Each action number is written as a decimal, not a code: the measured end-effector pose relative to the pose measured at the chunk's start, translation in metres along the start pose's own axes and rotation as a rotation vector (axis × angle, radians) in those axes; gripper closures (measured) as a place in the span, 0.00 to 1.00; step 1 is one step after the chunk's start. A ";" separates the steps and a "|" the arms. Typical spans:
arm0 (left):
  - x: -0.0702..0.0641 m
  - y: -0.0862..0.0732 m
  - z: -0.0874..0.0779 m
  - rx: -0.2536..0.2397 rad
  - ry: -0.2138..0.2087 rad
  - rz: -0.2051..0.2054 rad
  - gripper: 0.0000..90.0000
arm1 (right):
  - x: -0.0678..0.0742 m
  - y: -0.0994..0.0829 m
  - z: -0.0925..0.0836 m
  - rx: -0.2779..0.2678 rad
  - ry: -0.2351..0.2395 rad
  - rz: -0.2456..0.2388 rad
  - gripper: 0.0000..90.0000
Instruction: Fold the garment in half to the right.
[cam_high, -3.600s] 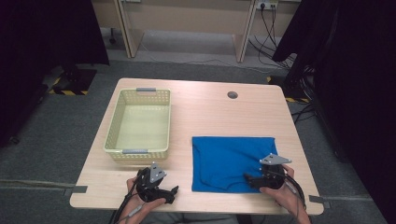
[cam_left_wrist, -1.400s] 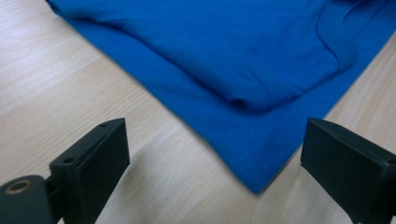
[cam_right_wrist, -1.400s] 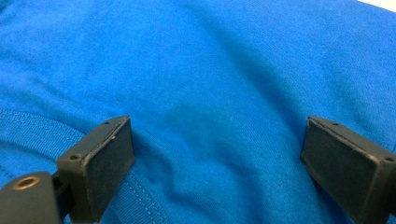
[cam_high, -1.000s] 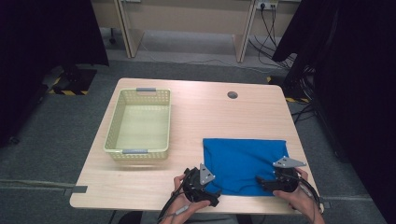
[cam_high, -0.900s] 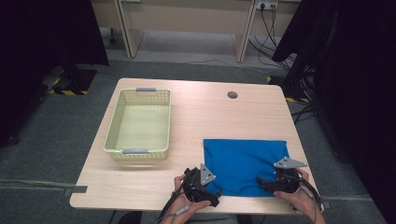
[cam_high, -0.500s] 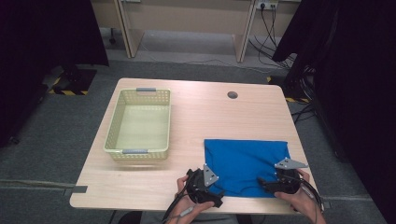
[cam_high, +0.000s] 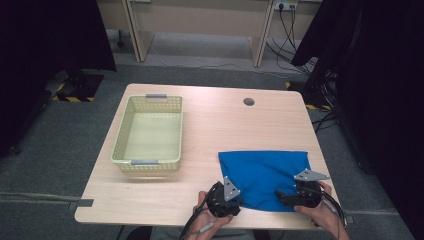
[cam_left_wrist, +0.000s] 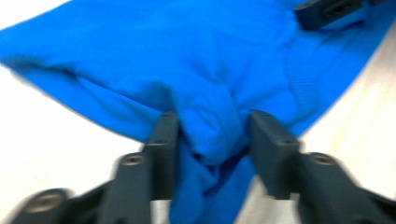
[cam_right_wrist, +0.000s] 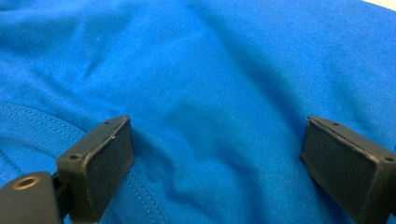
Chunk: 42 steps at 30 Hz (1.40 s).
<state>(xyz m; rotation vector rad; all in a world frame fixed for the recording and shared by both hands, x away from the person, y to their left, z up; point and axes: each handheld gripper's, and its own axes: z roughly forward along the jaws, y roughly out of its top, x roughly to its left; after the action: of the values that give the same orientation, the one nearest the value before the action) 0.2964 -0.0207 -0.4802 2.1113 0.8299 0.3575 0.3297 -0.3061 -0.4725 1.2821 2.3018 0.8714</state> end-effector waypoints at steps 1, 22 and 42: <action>-0.001 0.000 0.000 -0.002 -0.004 -0.002 0.68 | 0.000 0.000 0.000 0.001 0.002 0.000 0.11; -0.002 0.001 0.002 -0.008 -0.010 -0.015 0.82 | 0.001 0.005 -0.003 -0.006 -0.006 0.032 0.11; -0.005 0.001 0.002 -0.005 -0.007 -0.013 0.85 | 0.037 0.069 0.028 -0.056 0.080 -0.099 0.13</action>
<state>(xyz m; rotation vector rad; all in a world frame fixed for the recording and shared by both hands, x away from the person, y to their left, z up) 0.2942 -0.0253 -0.4801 2.1004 0.8376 0.3448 0.3705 -0.2377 -0.4479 1.1195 2.3622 0.9621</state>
